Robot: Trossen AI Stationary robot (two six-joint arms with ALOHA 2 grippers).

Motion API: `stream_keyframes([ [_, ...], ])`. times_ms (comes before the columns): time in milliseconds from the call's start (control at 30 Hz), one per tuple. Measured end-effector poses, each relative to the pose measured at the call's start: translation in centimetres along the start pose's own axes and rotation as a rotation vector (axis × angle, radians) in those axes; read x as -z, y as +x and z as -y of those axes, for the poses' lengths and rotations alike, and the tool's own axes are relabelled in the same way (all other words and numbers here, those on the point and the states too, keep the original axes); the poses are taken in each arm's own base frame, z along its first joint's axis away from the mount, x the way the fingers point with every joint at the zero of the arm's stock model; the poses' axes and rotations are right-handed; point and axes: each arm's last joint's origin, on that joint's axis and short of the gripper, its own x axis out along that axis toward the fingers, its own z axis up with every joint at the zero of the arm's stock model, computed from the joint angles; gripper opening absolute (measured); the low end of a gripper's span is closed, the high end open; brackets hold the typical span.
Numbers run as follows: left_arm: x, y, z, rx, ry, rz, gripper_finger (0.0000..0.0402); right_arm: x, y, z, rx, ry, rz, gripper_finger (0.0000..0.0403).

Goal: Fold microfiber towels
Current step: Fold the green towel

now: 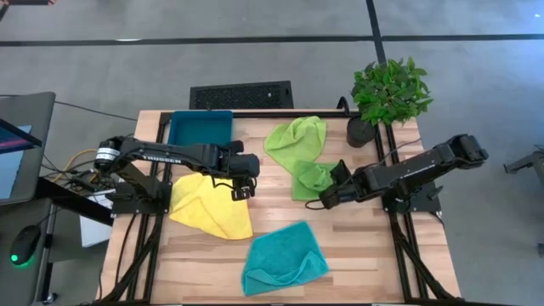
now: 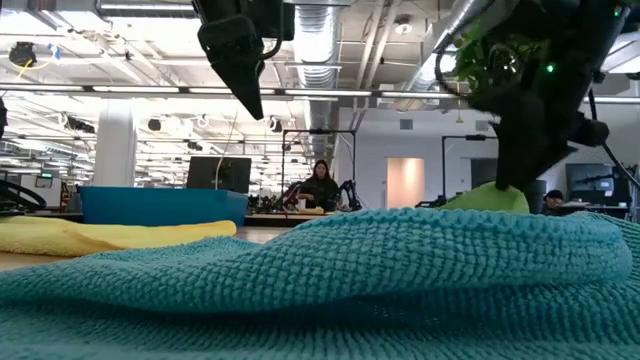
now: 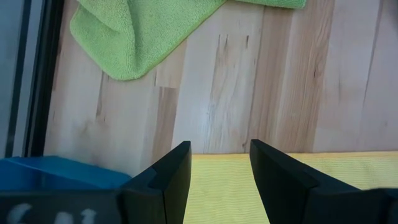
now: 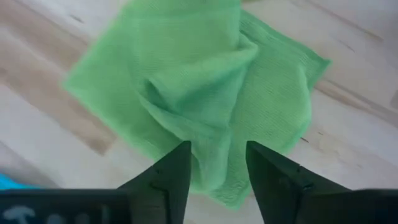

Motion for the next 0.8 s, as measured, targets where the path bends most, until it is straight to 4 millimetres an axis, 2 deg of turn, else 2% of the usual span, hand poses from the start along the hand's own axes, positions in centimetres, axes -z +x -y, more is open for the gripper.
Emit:
stream_keyframes([
  [200, 0.0, 0.0, 0.0, 0.000, -0.001, -0.004, 0.0158, -0.7, -1.3, 0.1, -0.052, -0.017, 0.061, 0.0195],
  [400, 0.0, 0.0, 0.0, 0.000, -0.001, -0.005, 0.0158, -1.5, -1.2, -2.2, -0.227, -0.254, 0.154, 0.0194],
  [500, 0.1, 0.0, 0.0, -0.001, -0.006, -0.007, 0.0158, -1.7, -0.5, -3.4, -0.281, -0.351, 0.177, 0.0191],
  [800, 0.2, 0.0, 0.0, -0.002, -0.019, -0.021, 0.0158, -1.1, 3.0, -4.4, -0.182, -0.531, 0.132, 0.0179],
])
